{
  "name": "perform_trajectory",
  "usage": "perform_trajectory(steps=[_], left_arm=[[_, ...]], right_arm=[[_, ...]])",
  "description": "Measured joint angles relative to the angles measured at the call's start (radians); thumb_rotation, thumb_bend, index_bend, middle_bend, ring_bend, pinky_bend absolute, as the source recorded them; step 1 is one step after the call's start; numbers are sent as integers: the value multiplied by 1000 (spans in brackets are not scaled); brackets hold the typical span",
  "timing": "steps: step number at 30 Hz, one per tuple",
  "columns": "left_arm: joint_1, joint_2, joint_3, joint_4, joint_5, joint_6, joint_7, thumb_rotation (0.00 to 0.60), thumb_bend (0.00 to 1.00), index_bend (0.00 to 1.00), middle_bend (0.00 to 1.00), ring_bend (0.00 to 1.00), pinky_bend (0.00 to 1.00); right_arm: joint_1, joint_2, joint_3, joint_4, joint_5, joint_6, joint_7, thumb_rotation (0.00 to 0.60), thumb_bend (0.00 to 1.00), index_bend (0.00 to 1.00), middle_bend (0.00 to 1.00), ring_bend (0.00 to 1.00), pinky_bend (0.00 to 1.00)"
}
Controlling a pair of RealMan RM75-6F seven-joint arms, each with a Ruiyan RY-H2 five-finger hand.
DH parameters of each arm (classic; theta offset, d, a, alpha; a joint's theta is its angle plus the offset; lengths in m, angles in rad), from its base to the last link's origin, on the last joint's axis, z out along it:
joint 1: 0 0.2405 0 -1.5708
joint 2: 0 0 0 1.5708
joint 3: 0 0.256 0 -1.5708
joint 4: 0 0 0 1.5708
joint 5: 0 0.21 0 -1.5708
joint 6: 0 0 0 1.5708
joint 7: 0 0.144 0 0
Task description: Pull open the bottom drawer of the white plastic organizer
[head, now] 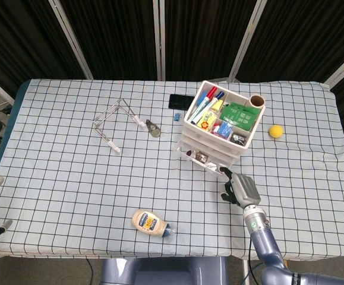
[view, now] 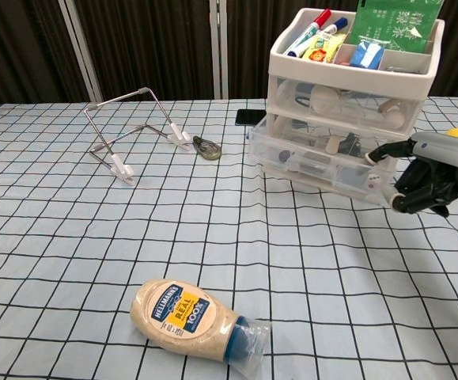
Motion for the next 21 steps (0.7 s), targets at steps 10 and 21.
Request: perform_trajectory(steps=[10,21], left_arm=[[0,0,0,0,1,-1,0,600,0,0,0,0,0],[1,0,0,-2,2,-1,2,600,0,0,0,0,0]], right_arm=[[-5,7,-16,-25,-28,19,11,600,568,342,935,930,795],[-11,24,-36,-36,-36,20,17,600,570,361,936,930,795]])
